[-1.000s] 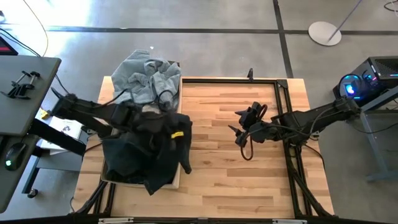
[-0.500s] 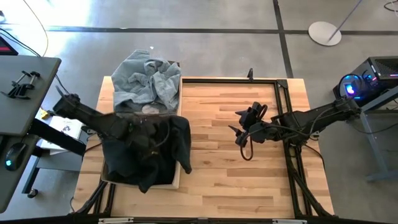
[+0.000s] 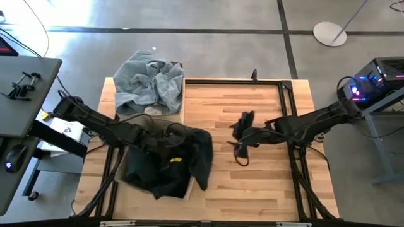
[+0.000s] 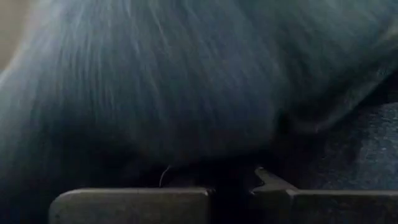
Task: Sort clothes
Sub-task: Put the black pants into the bottom brown laundry organizer
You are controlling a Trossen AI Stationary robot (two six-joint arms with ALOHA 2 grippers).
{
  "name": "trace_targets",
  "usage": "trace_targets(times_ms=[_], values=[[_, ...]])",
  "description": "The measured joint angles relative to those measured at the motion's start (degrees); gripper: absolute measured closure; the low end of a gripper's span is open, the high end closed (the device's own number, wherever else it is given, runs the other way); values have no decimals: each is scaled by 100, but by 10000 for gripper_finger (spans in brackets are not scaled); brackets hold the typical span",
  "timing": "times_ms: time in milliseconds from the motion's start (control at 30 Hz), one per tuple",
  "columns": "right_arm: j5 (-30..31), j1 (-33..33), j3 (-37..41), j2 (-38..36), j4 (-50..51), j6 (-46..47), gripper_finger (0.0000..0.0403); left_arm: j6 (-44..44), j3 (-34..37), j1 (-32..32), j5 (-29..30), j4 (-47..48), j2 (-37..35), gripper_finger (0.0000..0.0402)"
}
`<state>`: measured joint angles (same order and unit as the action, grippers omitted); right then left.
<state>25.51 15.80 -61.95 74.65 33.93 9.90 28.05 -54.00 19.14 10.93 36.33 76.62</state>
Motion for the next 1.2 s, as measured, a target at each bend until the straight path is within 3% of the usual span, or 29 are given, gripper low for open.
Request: trace_targets(times_ms=[167,300,367,533,633,767,967,1067,1200], values=[[-390,-49,0,615,28,-208,116,-845,-406,-339,977,-571,15,401],[-1344,-158,410,940,-218,-434,116,-1262,-665,-545,1218,-674,21,401],[-1645,-272,889,1003,-908,-438,116,-1407,-830,-607,1235,-799,18,401],[-1576,-605,2063,935,-2990,53,116,-1576,-1238,-595,1240,-675,15,401],[-2009,-787,2658,948,-4554,301,116,-1569,-1564,-499,1229,-581,0,401],[-2114,-919,3189,1052,-6148,340,116,-1391,-1728,-350,866,-630,-1,401],[-2292,-982,3242,1065,-7293,-84,134,-644,-1274,-156,839,-463,4,401],[-2570,-978,3067,1021,-7617,-382,166,-193,-833,-95,1051,-488,2,401],[-2611,-1005,2662,1010,-7303,-677,223,175,-133,-138,1139,-1081,0,401]])
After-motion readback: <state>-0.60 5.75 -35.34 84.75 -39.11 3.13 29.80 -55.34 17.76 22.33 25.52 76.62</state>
